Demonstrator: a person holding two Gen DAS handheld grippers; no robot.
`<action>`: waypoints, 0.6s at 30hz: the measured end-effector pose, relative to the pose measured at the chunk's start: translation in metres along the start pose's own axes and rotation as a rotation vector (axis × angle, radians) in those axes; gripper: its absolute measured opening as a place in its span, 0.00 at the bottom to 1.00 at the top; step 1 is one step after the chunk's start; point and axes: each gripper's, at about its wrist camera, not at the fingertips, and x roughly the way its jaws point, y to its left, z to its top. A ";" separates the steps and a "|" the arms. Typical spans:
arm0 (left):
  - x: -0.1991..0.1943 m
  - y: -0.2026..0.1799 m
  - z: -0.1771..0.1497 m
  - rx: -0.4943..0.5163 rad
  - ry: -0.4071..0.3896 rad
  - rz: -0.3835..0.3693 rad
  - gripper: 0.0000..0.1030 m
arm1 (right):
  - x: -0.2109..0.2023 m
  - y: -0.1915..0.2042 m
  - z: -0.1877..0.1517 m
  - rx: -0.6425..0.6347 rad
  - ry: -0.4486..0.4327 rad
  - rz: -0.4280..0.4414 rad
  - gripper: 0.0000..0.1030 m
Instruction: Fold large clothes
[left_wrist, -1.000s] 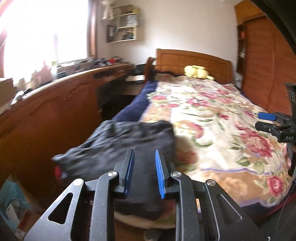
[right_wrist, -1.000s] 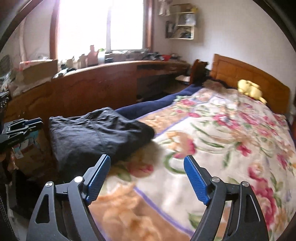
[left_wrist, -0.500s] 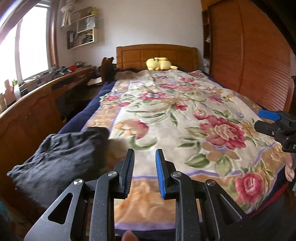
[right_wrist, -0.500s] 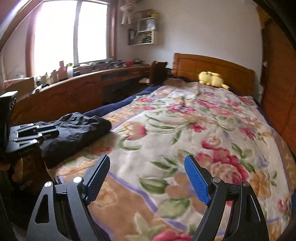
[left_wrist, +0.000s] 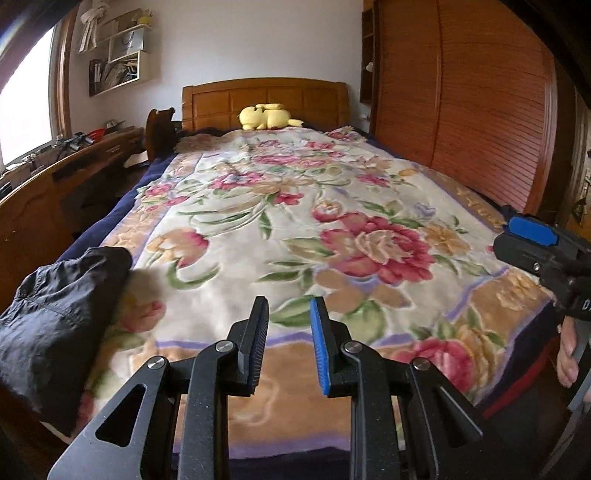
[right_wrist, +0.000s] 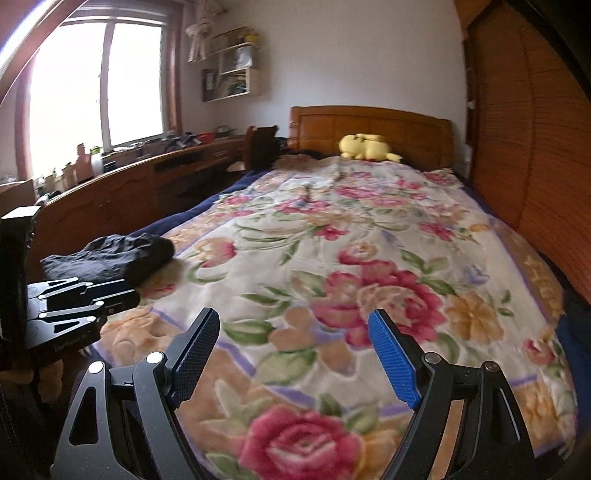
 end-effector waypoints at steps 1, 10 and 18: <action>-0.001 -0.005 0.000 0.000 -0.004 -0.005 0.23 | -0.005 0.000 -0.001 0.005 -0.006 -0.016 0.82; -0.029 -0.033 0.007 0.006 -0.050 -0.025 0.23 | -0.037 0.007 -0.018 0.063 -0.073 -0.088 0.82; -0.065 -0.043 0.021 0.019 -0.128 -0.038 0.23 | -0.068 0.019 -0.022 0.079 -0.152 -0.112 0.82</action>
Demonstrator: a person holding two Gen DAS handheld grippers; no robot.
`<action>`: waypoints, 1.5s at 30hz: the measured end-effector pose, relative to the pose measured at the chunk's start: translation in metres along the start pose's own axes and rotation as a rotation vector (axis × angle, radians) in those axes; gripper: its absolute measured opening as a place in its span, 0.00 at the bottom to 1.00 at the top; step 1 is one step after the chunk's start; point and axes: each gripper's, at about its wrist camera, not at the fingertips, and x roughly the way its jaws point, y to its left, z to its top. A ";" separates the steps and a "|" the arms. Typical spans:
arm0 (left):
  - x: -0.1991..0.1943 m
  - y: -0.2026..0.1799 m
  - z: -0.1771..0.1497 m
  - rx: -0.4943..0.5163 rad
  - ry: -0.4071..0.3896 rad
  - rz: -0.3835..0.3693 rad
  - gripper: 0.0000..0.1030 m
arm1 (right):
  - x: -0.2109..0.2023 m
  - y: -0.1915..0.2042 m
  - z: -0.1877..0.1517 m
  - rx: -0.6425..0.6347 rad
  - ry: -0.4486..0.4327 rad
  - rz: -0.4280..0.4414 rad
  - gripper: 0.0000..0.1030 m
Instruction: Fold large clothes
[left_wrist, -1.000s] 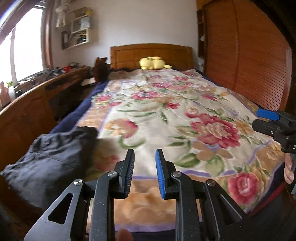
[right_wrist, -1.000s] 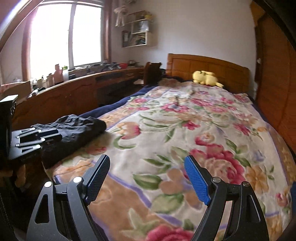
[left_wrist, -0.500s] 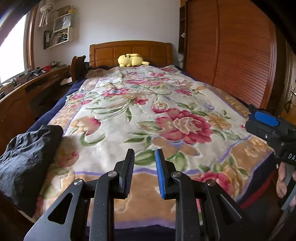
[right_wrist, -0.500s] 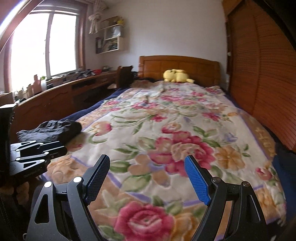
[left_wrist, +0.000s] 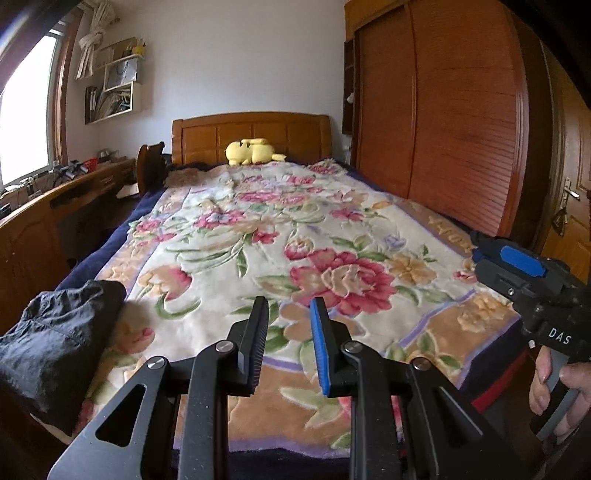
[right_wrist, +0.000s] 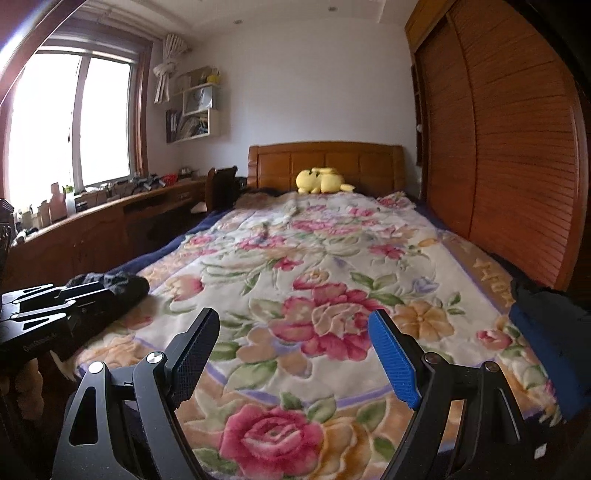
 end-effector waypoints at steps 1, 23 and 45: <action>-0.003 -0.001 0.001 0.001 -0.007 0.003 0.23 | -0.002 0.000 0.000 0.002 -0.007 -0.002 0.82; -0.018 -0.005 0.005 -0.004 -0.040 0.011 0.23 | -0.006 -0.014 -0.013 -0.005 -0.051 -0.029 0.82; -0.015 -0.003 0.002 -0.010 -0.036 0.015 0.23 | -0.010 -0.016 -0.013 -0.012 -0.053 -0.015 0.82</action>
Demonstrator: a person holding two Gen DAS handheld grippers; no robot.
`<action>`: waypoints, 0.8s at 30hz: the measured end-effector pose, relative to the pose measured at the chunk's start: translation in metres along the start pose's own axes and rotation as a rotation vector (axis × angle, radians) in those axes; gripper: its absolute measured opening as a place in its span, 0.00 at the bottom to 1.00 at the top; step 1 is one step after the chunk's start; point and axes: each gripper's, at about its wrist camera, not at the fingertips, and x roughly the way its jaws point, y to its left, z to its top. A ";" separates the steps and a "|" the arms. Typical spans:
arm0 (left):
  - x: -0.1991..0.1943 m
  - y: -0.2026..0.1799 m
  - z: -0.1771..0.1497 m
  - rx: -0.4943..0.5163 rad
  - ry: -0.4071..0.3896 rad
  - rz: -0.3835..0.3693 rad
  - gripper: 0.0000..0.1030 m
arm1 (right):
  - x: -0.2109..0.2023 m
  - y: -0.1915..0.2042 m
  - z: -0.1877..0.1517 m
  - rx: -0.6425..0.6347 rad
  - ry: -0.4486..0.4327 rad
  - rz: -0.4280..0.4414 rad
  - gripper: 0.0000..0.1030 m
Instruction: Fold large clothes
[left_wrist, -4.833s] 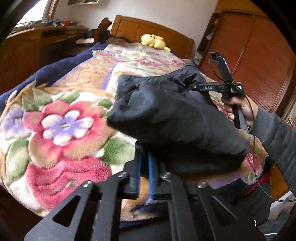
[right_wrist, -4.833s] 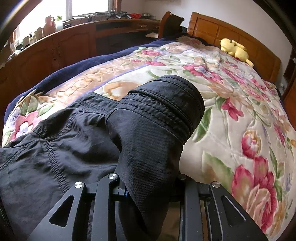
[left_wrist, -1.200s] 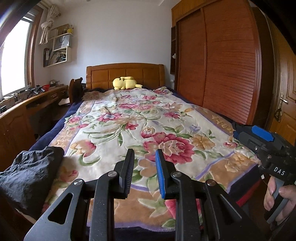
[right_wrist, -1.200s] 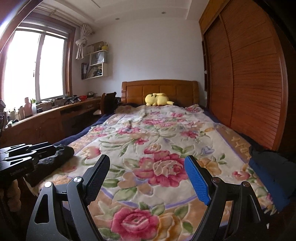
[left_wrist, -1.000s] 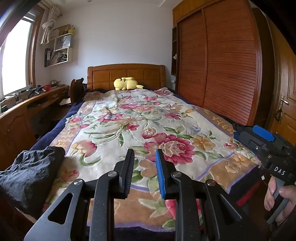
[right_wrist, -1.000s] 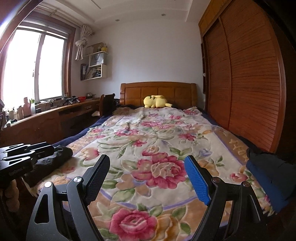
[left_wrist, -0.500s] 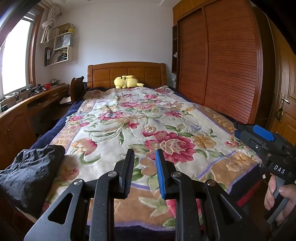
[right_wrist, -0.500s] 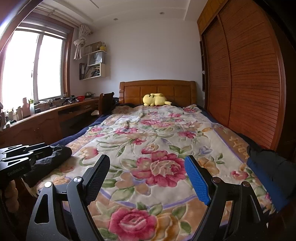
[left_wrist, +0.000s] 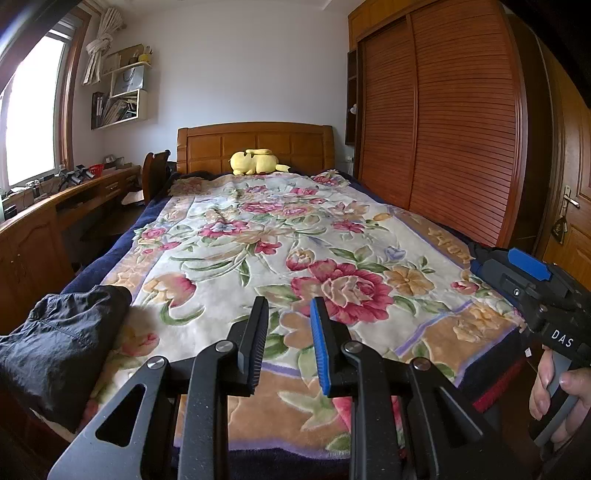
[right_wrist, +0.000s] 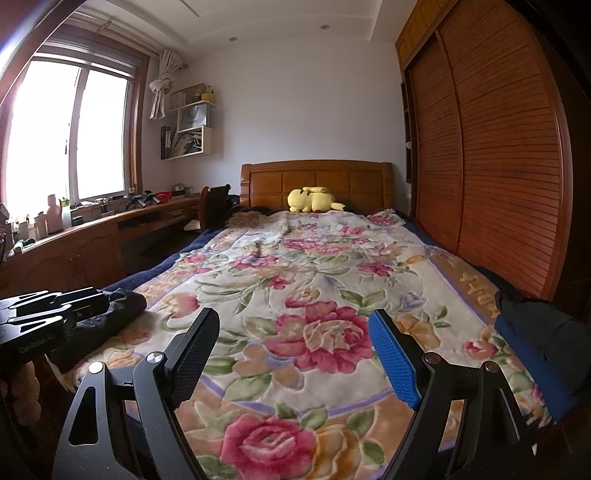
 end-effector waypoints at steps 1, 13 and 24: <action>0.000 0.000 0.000 -0.001 0.000 -0.001 0.23 | 0.000 0.000 0.000 0.000 0.001 0.001 0.82; 0.000 0.000 -0.001 -0.002 0.000 -0.003 0.23 | -0.001 -0.001 0.001 -0.004 0.000 0.003 0.82; -0.001 0.000 -0.002 -0.003 -0.001 -0.001 0.23 | -0.002 -0.002 0.001 -0.002 0.000 0.006 0.82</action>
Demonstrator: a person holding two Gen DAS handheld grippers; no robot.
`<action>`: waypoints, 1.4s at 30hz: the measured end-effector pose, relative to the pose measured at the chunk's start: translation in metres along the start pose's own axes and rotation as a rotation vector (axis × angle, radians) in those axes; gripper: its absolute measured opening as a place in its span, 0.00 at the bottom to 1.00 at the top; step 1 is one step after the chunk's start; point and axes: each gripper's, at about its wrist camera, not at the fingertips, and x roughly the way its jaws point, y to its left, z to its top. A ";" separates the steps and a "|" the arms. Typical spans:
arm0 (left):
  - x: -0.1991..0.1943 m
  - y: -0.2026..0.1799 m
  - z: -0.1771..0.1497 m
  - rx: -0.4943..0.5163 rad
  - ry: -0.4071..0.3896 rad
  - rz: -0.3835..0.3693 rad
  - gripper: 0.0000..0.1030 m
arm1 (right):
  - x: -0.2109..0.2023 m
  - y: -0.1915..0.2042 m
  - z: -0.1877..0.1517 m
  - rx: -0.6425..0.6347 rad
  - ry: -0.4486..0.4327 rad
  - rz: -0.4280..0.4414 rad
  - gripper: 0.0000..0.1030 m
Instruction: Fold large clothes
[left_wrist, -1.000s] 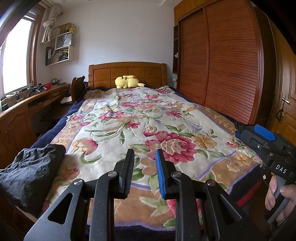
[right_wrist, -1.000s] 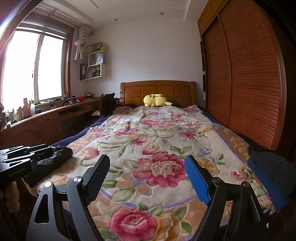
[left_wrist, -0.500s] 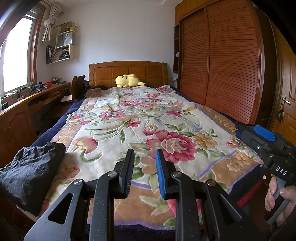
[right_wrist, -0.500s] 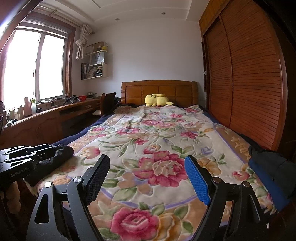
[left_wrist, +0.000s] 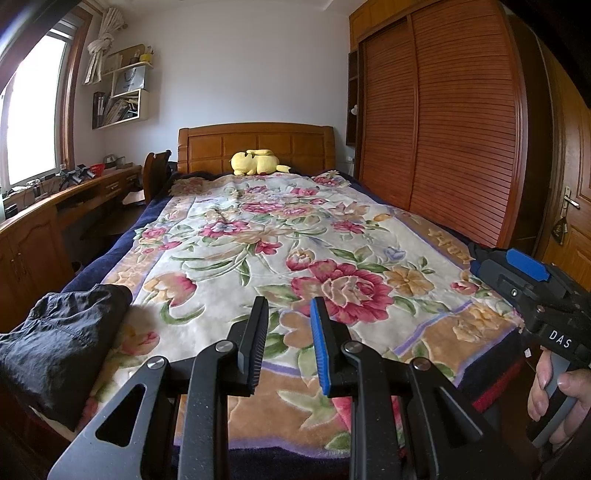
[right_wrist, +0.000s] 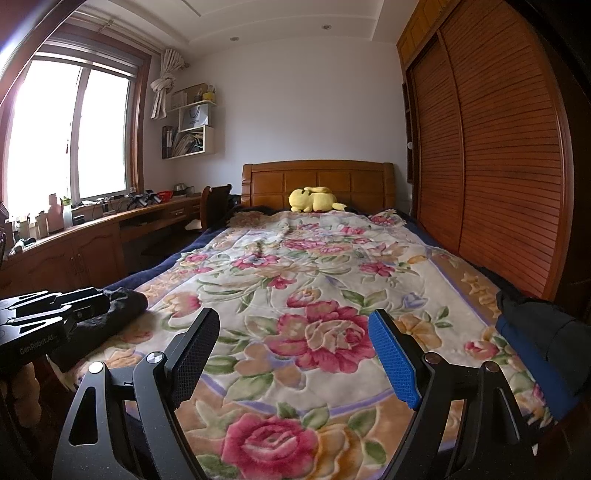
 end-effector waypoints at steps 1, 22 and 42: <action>0.000 0.000 -0.001 0.000 0.000 0.002 0.23 | 0.000 0.000 0.000 0.001 0.000 0.000 0.82; -0.001 0.001 -0.002 -0.002 0.001 -0.001 0.23 | 0.000 0.001 0.001 0.003 -0.002 0.004 0.82; -0.002 0.002 -0.001 -0.003 -0.001 0.004 0.23 | 0.000 0.001 0.000 0.002 -0.006 0.007 0.82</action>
